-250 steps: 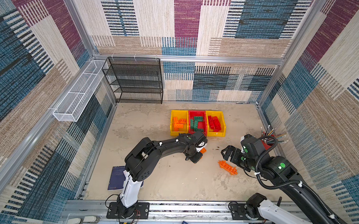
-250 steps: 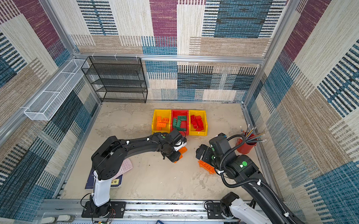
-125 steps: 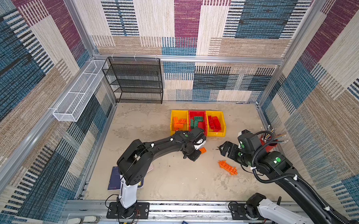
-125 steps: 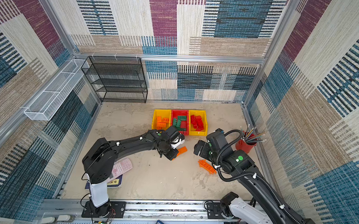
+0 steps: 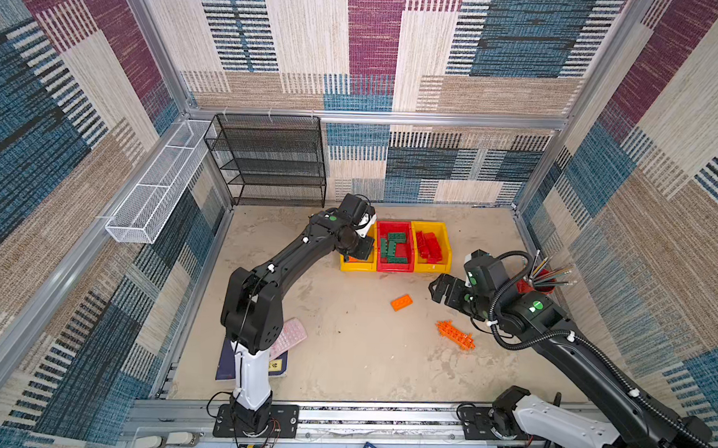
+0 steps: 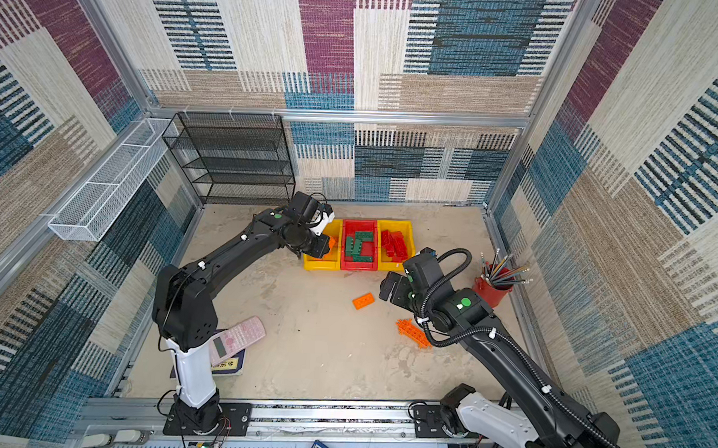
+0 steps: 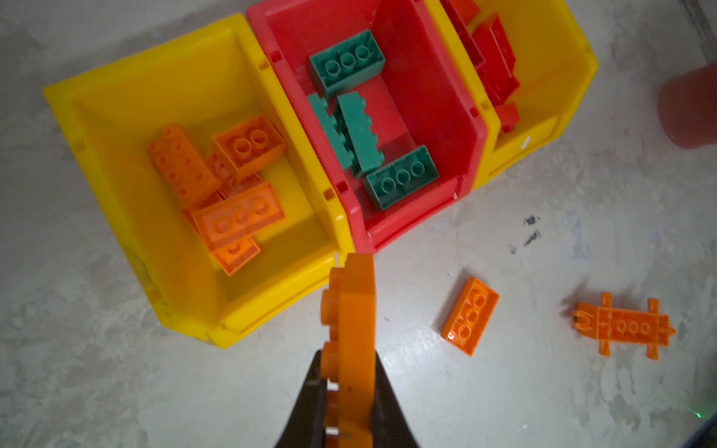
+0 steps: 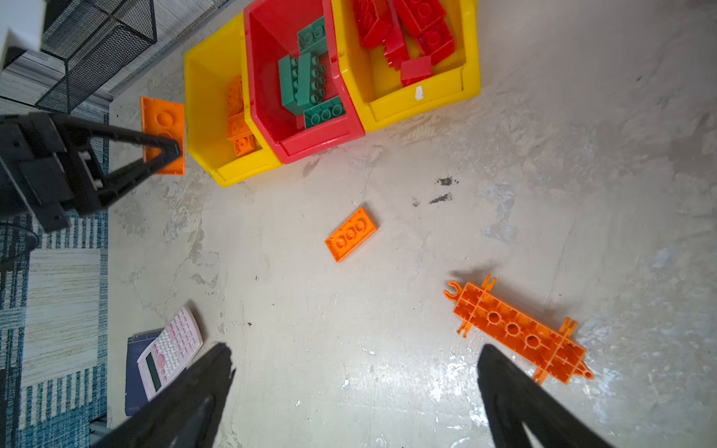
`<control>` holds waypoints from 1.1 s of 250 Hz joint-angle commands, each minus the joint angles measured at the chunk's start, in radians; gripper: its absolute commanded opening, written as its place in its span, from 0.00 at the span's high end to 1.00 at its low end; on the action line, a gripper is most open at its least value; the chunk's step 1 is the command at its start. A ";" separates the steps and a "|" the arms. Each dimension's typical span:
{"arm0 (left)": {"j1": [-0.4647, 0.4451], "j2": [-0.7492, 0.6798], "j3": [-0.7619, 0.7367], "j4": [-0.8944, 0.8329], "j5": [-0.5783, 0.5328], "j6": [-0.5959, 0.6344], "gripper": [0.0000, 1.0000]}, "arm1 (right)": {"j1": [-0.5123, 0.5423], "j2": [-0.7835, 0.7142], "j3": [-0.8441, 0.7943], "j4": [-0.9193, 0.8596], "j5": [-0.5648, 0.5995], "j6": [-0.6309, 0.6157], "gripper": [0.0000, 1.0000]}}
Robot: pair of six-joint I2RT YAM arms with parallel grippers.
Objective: Sort the legos into containers by color
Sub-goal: 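Carry the orange brick with the left gripper and drop it into the yellow bin, then move the left gripper to the last loose orange brick and grasp it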
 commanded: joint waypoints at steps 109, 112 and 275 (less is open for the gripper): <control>0.072 0.367 0.456 -0.169 -0.183 -0.023 0.57 | -0.062 0.127 0.070 0.056 -0.018 -0.066 0.00; 0.071 0.375 0.469 -0.175 -0.185 -0.022 0.52 | -0.063 0.131 0.072 0.055 -0.020 -0.068 0.01; -0.058 -0.050 -0.089 0.148 -0.207 0.047 0.27 | -0.086 0.087 0.108 -0.037 -0.035 -0.118 0.00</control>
